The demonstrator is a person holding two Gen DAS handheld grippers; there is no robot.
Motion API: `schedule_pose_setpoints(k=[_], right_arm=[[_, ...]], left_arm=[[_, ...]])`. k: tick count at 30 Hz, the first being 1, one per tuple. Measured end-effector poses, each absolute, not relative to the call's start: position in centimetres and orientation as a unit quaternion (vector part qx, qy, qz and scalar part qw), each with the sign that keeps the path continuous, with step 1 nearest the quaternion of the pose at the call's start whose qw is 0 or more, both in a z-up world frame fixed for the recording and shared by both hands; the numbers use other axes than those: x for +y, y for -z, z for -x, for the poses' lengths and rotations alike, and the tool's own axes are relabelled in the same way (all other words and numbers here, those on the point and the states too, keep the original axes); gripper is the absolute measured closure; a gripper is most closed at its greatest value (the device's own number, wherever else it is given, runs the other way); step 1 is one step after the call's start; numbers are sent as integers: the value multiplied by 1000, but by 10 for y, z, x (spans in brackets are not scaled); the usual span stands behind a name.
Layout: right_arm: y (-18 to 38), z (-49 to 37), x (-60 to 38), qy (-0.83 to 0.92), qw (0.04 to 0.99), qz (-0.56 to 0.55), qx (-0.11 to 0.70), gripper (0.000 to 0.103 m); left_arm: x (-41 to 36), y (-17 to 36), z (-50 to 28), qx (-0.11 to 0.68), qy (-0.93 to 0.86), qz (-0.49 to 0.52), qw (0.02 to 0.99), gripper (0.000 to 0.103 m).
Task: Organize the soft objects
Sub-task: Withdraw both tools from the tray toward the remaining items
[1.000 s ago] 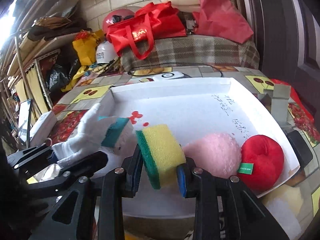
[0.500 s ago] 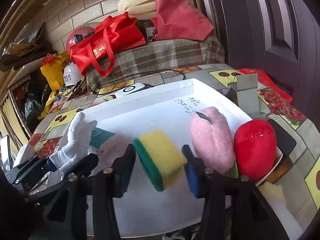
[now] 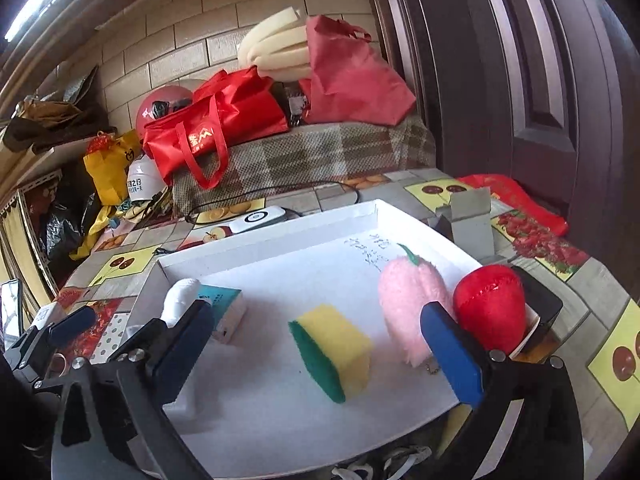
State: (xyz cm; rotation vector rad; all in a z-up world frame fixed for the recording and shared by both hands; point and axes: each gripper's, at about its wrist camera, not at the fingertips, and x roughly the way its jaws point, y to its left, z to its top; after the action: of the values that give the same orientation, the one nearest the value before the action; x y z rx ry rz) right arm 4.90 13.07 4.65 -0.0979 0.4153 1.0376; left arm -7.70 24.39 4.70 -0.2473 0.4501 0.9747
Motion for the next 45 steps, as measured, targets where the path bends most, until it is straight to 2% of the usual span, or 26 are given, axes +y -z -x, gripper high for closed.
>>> schedule_pose_setpoints(k=[5, 11, 13, 14, 18, 23, 30, 37, 45], right_arm=[[-54, -30, 120, -493, 858, 48, 133, 0], [-55, -24, 97, -487, 862, 42, 130, 0], [-54, -22, 91, -488, 861, 51, 132, 0], [-53, -19, 89, -489, 859, 67, 132, 0], [-54, -8, 65, -509, 851, 78, 105, 0], [-52, -22, 29, -517, 845, 76, 116, 0], [-53, -66, -18, -492, 857, 71, 134, 0], [-44, -112, -42, -501, 834, 92, 212, 0], [-38, -108, -7, -526, 809, 134, 228, 0]], left_arm=[[239, -47, 89, 203, -467, 124, 851, 10], [226, -49, 105, 188, -449, 122, 865, 10], [221, -51, 116, 167, -436, 129, 875, 1], [220, -51, 122, 160, -428, 137, 879, 0], [211, -51, 139, 159, -381, 156, 897, 0], [185, -55, 143, 164, -344, 121, 917, 0], [151, -53, 125, 217, -233, 64, 946, 0], [144, -33, 88, 318, -147, 67, 934, 0], [121, -31, 72, 333, -127, 10, 934, 0]])
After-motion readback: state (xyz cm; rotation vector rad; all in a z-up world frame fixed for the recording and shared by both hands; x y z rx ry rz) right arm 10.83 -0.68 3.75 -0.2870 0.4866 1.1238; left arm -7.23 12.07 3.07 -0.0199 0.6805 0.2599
